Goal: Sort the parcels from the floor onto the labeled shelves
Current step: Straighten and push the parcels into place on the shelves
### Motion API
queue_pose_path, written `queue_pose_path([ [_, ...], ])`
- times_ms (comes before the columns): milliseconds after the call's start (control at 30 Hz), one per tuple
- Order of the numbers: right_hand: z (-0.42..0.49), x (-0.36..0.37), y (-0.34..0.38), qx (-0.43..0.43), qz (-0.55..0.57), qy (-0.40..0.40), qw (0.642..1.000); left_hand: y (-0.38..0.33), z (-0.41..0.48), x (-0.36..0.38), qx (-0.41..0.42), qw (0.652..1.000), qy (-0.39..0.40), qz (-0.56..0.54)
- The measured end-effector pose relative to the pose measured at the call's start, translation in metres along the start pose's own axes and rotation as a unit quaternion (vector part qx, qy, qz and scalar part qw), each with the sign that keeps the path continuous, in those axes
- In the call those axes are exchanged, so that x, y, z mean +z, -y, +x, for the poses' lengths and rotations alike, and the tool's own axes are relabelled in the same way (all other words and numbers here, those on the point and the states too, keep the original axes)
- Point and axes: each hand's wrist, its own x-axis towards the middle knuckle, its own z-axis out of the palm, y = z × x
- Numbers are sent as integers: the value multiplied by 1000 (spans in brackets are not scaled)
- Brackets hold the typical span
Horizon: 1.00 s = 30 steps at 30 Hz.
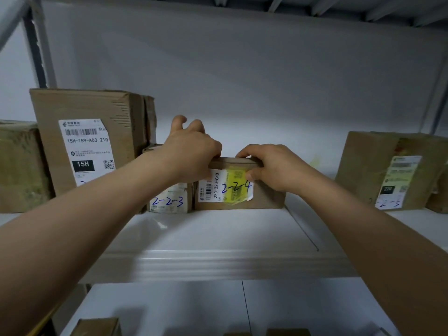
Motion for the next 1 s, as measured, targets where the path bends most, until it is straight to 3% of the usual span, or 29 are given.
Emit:
queue_pose_path([
  [233,-10,-10,2,-12,1,17,1000,-19,12,-11,-2,999,-4,35],
  [533,-47,-77,-65,69,-9,-63,996,-114,62,-35,21,993,-88,-80],
  [767,-92,-155,-176,209,-44,-189,958,-196,136,-44,26,982,-54,-182],
  [900,-110,-173,-235,288,-56,-158,943,-227,173,-50,5,968,-15,-249],
  [1000,-116,-177,-261,302,-36,-121,945,-237,188,-50,1,952,23,-305],
])
